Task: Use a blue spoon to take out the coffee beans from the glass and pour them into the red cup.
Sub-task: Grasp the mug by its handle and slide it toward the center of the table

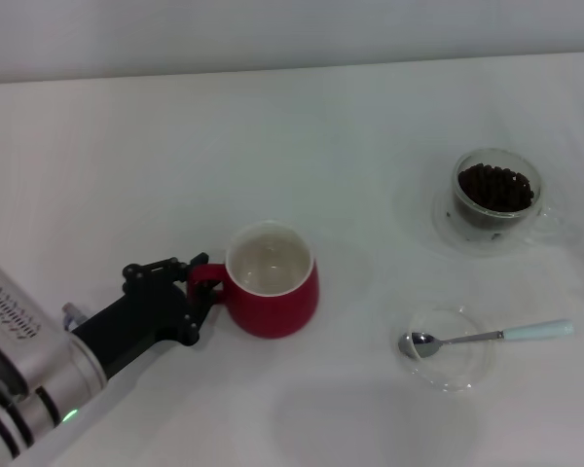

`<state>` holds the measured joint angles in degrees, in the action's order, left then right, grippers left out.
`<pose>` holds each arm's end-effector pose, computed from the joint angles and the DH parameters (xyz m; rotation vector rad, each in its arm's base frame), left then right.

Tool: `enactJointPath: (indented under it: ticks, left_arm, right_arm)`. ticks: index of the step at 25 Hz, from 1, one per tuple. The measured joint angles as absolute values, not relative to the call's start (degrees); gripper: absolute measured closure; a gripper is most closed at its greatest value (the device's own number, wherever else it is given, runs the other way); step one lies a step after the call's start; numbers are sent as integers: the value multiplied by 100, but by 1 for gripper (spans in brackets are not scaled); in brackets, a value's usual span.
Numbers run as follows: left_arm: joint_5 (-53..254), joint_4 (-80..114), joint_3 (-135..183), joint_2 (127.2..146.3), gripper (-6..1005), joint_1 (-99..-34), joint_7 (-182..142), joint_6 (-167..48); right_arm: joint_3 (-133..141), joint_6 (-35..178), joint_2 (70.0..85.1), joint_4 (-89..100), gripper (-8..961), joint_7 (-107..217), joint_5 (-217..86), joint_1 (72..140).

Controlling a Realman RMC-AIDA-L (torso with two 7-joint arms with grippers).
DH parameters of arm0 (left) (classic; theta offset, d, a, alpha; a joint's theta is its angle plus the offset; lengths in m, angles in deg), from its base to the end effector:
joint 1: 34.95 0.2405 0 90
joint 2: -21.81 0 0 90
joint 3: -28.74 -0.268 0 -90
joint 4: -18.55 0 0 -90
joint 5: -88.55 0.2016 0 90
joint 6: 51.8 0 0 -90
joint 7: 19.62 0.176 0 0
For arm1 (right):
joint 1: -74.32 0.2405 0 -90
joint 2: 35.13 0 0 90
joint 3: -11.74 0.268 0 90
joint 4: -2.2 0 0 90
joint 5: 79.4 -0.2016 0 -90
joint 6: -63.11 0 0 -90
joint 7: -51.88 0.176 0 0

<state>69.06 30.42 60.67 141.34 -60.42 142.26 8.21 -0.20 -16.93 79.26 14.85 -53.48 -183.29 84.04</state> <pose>-0.2822 0.2995 -0.1411 -2.3906 -0.3860 -0.6142 0.4269 0.2593 0.0899 -1.2513 1.1441 1.2012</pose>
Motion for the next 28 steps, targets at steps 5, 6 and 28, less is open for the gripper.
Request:
enactJointPath:
  ticks: [5, 6, 28]
  left_arm:
    - [7084, 3174, 5955, 14132, 809, -6273, 14212, 548]
    - [7095, 3196, 5925, 14133, 810, -6304, 14210, 519]
    - [7107, 3597, 5484, 14149, 812, -6772, 13933, 321]
  right_arm:
    - [-21, -1666, 7922, 1485, 145, -5356, -18320, 8428]
    - [-21, -1664, 7921, 1485, 145, -5357, -18320, 8433]
    - [-74, -1654, 7921, 1470, 149, -5412, -18311, 8385]
